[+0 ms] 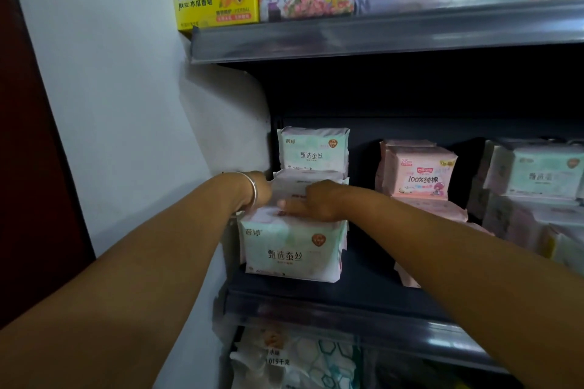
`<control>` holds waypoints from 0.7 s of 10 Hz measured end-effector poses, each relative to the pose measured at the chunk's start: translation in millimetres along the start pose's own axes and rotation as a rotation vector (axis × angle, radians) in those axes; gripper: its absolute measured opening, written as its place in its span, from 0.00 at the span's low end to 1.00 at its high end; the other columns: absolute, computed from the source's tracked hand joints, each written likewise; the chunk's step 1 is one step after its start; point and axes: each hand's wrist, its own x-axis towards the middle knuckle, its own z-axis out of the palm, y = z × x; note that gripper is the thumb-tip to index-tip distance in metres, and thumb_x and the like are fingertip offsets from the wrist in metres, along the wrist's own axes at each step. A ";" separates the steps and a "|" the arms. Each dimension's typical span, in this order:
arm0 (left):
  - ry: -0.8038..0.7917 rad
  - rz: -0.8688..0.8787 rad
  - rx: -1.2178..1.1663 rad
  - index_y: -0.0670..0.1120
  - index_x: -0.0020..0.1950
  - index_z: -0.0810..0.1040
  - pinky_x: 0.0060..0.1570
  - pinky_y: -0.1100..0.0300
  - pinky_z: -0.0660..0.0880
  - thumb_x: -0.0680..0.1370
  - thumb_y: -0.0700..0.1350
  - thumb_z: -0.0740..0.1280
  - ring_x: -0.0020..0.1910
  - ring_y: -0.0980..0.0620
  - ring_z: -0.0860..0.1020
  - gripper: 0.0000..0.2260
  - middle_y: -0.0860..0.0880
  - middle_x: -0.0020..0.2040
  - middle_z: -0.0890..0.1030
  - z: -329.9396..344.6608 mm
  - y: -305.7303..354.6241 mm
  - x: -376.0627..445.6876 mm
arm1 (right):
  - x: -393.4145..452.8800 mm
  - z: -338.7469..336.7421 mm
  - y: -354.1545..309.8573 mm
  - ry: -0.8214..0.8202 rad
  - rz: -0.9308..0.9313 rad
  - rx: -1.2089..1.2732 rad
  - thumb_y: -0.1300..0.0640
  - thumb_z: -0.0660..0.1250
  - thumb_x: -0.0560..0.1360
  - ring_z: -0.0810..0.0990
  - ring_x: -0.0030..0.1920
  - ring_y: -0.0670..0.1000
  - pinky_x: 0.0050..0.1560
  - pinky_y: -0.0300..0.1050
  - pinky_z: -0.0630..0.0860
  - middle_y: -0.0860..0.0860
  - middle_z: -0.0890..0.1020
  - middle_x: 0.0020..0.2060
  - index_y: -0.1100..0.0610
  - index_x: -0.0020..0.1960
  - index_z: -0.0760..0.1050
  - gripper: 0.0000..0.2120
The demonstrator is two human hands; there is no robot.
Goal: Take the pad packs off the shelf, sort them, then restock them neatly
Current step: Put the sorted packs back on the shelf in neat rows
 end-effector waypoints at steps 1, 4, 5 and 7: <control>0.060 -0.006 -0.003 0.38 0.65 0.72 0.43 0.60 0.72 0.79 0.36 0.60 0.47 0.50 0.71 0.15 0.44 0.58 0.76 0.7 2.1 8.4 | 12.0 -1.8 5.2 0.006 0.049 -0.007 0.35 0.47 0.78 0.70 0.67 0.58 0.68 0.51 0.65 0.59 0.70 0.68 0.60 0.71 0.65 0.34; -0.007 -0.020 -0.273 0.39 0.71 0.67 0.28 0.69 0.66 0.81 0.39 0.54 0.31 0.59 0.62 0.17 0.53 0.36 0.64 8.9 6.9 50.7 | 35.0 7.2 13.7 -0.028 0.087 0.029 0.37 0.48 0.79 0.70 0.66 0.57 0.64 0.47 0.67 0.60 0.70 0.68 0.62 0.71 0.65 0.33; 0.021 -0.019 -0.232 0.39 0.70 0.68 0.24 0.74 0.68 0.81 0.40 0.55 0.33 0.60 0.64 0.17 0.51 0.42 0.72 8.9 8.0 49.1 | 34.8 6.5 15.1 -0.013 0.087 0.044 0.37 0.49 0.79 0.70 0.67 0.58 0.65 0.47 0.66 0.60 0.70 0.69 0.61 0.72 0.64 0.33; 0.093 0.005 -0.185 0.40 0.69 0.68 0.50 0.61 0.72 0.78 0.32 0.57 0.42 0.52 0.75 0.19 0.48 0.46 0.75 17.1 8.3 35.1 | 19.2 9.9 22.7 0.054 0.081 0.020 0.37 0.49 0.79 0.70 0.66 0.59 0.67 0.49 0.68 0.60 0.70 0.68 0.60 0.72 0.64 0.33</control>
